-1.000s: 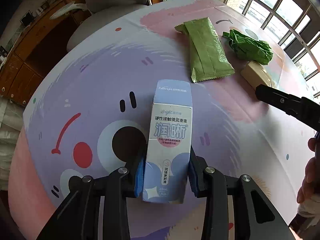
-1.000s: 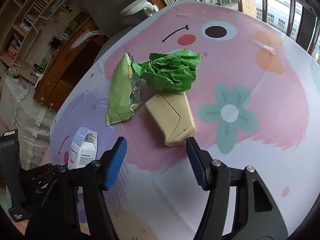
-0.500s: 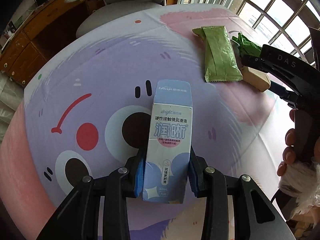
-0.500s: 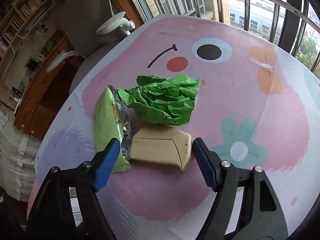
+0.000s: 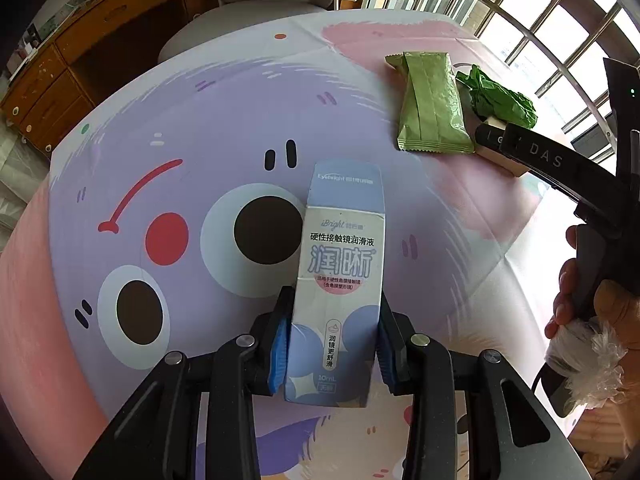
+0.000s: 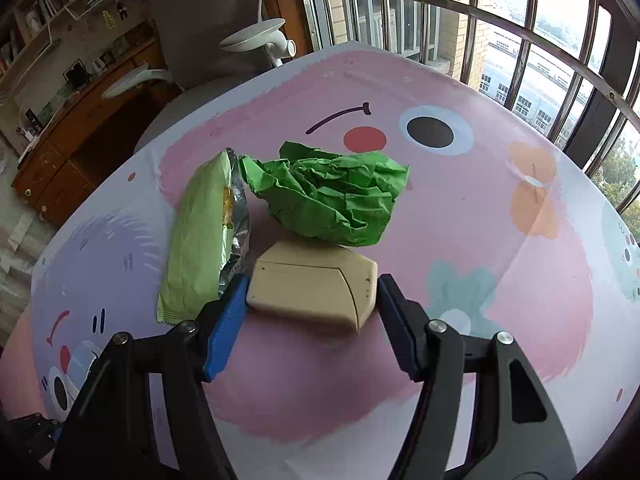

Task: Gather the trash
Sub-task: 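Lift the lens-solution box and beige box off the table with both tools, then carry the lens-solution box and beige box down over the trash bin, then open both grippers to drop the two boxes into the bin, then raise both tools back toward the green wrappers on the table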

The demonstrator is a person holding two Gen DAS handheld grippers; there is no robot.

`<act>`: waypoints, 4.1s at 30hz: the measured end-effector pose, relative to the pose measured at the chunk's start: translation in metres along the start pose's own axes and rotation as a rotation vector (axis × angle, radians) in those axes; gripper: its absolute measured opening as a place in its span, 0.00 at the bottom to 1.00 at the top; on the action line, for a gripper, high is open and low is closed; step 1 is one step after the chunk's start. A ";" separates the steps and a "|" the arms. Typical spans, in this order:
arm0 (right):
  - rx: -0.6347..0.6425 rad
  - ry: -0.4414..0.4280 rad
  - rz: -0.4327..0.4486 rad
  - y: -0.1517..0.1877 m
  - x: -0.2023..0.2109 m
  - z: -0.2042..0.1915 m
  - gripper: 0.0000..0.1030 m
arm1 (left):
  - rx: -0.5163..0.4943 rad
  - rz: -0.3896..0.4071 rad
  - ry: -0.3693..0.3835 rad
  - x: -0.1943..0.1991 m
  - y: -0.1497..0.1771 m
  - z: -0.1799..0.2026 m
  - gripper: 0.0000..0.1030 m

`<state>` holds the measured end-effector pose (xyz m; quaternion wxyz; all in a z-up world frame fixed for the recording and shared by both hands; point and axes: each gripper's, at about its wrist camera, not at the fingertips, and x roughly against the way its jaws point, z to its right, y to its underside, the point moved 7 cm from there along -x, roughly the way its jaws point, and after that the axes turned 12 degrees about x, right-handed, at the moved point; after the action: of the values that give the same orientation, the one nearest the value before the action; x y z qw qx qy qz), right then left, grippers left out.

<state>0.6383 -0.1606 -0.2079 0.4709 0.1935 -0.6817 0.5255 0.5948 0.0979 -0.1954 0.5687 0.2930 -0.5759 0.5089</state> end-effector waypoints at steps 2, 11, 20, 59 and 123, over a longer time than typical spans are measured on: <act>0.007 -0.002 -0.003 0.003 0.002 0.006 0.60 | 0.011 0.013 0.001 0.006 0.004 0.003 0.35; 0.163 -0.095 -0.032 0.055 0.045 0.028 0.60 | 0.098 0.065 0.017 0.048 0.040 0.025 0.35; 0.376 -0.280 -0.059 0.141 0.135 0.074 0.60 | 0.180 0.127 -0.012 0.096 0.132 0.098 0.35; 0.830 -0.469 -0.319 0.476 0.142 0.227 0.60 | 0.503 -0.041 -0.044 -0.053 0.530 0.298 0.35; 0.467 -0.393 0.106 0.293 0.386 0.220 0.67 | 0.284 0.413 -0.057 0.257 0.421 0.275 0.86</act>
<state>0.1335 -0.1601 -0.0388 0.2450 0.3584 -0.6296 0.6443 0.0640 0.0378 -0.0112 0.3894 0.2600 -0.5621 0.6817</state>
